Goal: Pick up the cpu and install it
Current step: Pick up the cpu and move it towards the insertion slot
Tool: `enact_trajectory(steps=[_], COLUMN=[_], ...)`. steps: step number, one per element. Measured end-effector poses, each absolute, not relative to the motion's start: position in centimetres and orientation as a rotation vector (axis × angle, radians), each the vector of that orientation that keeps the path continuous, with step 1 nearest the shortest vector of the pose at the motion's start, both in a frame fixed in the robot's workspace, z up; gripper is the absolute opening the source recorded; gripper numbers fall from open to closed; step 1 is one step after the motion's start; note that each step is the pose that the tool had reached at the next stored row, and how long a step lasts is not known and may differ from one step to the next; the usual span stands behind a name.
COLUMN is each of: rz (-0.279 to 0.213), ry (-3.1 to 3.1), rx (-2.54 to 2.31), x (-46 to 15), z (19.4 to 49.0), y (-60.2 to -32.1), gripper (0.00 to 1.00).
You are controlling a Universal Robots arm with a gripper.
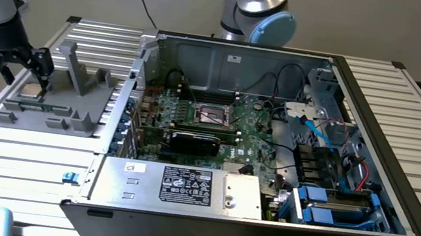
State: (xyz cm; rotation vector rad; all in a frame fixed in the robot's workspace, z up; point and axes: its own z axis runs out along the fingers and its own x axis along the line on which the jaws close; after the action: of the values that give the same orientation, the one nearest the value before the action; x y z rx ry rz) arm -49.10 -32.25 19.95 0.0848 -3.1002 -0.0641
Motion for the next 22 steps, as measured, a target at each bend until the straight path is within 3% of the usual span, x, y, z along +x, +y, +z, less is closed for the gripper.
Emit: enact_trajectory(steps=[22], rz=[-0.071], ry=[-3.087], rx=[0.084], x=[-48.78], z=[19.26], y=[-32.25], gripper=[0.8])
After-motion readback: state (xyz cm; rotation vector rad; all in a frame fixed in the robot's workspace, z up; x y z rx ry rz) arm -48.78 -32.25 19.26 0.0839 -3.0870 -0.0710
